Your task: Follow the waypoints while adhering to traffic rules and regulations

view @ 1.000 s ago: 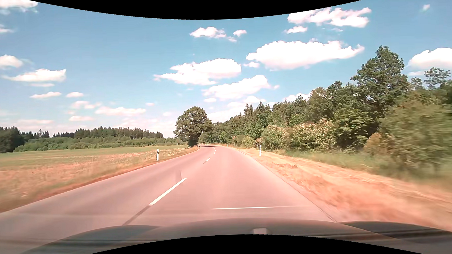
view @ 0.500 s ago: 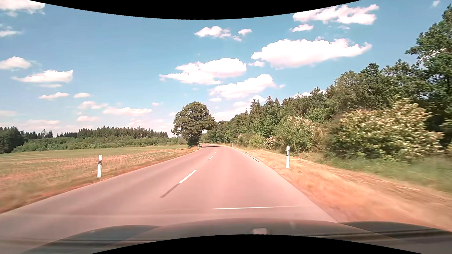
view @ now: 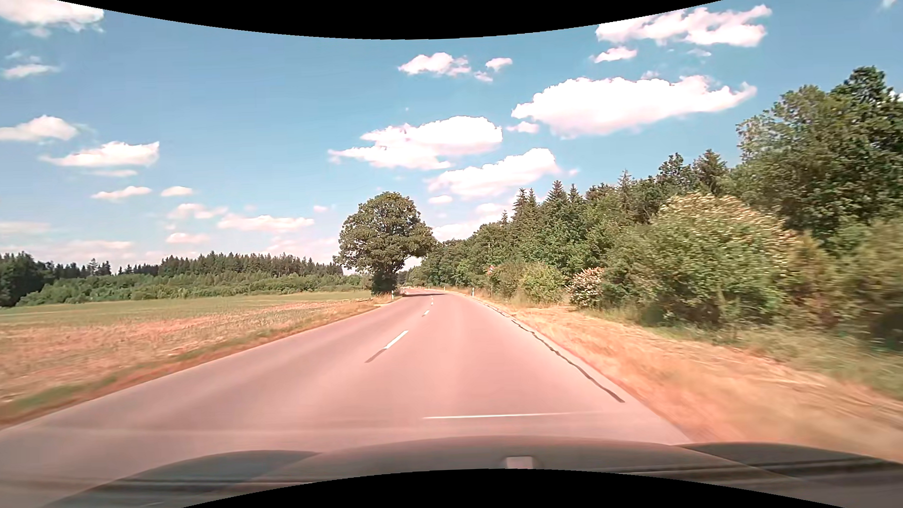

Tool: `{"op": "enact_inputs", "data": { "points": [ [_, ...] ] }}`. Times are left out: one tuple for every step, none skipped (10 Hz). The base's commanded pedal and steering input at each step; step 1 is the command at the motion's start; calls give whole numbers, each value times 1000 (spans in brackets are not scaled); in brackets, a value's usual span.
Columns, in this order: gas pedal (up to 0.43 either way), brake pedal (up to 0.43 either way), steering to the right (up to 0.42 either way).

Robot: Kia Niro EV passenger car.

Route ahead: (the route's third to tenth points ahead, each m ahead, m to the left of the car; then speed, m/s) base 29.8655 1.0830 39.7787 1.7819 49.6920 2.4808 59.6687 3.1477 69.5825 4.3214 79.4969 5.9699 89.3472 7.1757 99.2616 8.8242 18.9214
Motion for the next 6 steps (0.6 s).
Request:
{"op": "enact_inputs", "data": {
  "points": [
    [197,0,-10],
    [197,0,-11],
    [197,0,-11],
    [197,0,-13],
    [197,0,-15],
    [197,0,-15]
  ]
}}
